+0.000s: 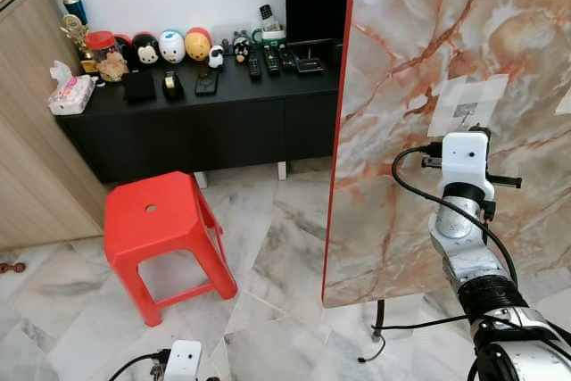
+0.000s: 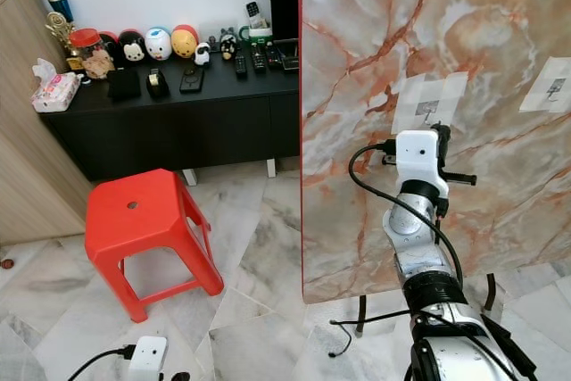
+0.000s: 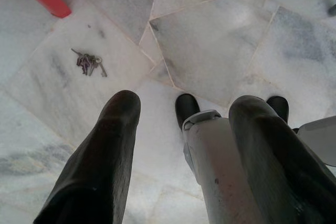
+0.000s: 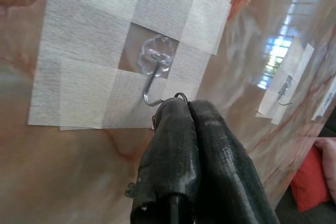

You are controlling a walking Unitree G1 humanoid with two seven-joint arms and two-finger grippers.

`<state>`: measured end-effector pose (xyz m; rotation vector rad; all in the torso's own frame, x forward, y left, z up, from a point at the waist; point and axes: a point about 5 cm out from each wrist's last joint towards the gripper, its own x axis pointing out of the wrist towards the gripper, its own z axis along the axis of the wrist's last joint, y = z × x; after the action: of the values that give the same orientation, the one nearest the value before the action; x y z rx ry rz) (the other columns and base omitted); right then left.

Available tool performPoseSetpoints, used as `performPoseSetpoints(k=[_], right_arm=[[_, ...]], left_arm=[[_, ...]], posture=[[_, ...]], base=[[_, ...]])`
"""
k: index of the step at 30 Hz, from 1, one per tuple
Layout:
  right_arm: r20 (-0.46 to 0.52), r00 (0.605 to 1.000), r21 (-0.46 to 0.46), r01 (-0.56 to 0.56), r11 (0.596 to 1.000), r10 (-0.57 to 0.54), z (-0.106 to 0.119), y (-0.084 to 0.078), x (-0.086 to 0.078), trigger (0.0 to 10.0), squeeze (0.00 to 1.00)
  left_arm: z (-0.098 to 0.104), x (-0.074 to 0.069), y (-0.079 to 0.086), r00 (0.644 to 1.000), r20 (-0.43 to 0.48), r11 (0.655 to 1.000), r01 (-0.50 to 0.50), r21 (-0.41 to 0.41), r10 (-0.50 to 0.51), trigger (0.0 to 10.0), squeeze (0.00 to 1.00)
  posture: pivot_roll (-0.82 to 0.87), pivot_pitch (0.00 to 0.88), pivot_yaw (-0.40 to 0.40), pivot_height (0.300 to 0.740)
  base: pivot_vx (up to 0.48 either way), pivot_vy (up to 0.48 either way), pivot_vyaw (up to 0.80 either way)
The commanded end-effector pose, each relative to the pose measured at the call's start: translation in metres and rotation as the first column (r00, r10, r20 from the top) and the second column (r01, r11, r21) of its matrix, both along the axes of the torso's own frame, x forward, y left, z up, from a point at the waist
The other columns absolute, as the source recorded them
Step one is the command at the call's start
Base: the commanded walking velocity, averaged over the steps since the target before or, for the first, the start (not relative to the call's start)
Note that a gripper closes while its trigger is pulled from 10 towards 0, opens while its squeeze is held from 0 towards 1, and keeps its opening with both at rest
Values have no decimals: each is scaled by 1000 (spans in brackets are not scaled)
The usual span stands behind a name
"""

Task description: Hang keys on a hook

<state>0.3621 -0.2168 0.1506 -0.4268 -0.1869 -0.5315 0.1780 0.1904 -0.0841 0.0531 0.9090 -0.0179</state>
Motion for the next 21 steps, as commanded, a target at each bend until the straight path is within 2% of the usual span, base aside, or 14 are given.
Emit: performPoseSetpoints(k=[1,11,21], right_arm=[[20,999,-19,-25,999,26,9,3,4,10000,0],[12,998,-66,-58,996,59,9,10,6,10000,0],[-21,999,-86,-26,996,24,5,6,6,10000,0]], left_arm=[[-1,-3,5,1000,-14,1000,-7,15,7,10000,0],[-1,-3,4,1000,-13,1000,-8,13,8,10000,0],[-2,-4,4,1000,-16,1000,-10,12,10,10000,0]], posture=[[-6,57,10,740],[-5,57,9,740],[-4,58,10,740]], base=[[0,0,0],[0,0,0],[0,0,0]])
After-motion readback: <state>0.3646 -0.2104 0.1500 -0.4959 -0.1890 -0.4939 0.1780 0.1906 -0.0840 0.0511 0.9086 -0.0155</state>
